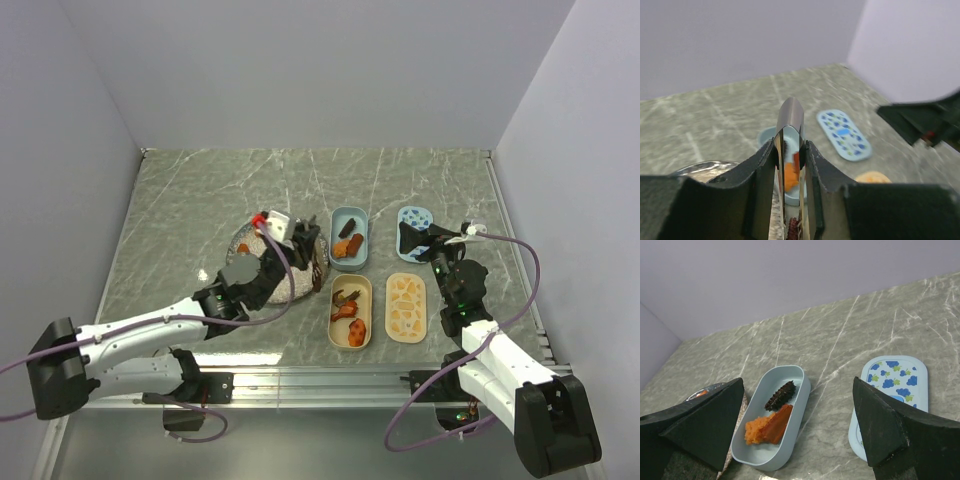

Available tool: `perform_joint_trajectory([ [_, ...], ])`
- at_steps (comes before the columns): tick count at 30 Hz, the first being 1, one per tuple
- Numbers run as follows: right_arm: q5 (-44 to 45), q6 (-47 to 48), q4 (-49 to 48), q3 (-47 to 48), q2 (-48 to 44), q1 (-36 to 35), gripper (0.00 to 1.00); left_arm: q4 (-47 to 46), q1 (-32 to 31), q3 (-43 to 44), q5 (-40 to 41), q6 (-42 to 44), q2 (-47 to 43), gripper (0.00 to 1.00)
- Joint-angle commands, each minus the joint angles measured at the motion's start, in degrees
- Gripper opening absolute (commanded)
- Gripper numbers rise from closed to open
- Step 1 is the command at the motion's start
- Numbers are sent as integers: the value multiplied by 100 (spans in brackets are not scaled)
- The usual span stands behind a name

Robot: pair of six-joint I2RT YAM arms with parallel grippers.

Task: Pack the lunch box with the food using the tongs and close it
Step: Place the food into the lunch box

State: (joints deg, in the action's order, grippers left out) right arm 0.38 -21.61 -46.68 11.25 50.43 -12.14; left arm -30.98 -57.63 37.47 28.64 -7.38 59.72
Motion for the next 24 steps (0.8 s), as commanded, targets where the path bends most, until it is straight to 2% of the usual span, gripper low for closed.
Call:
perform_joint_trajectory([
  [1, -21, 34, -202, 255, 2, -43, 96, -435, -336, 445, -482, 123, 223, 17],
  [10, -21, 25, -202, 273, 1, -43, 96, -646, -723, 884, -869, 140, 1014, 18],
  [24, -21, 42, -202, 255, -16, -34, 96, -918, -979, 1262, -1124, -27, 1595, 17],
])
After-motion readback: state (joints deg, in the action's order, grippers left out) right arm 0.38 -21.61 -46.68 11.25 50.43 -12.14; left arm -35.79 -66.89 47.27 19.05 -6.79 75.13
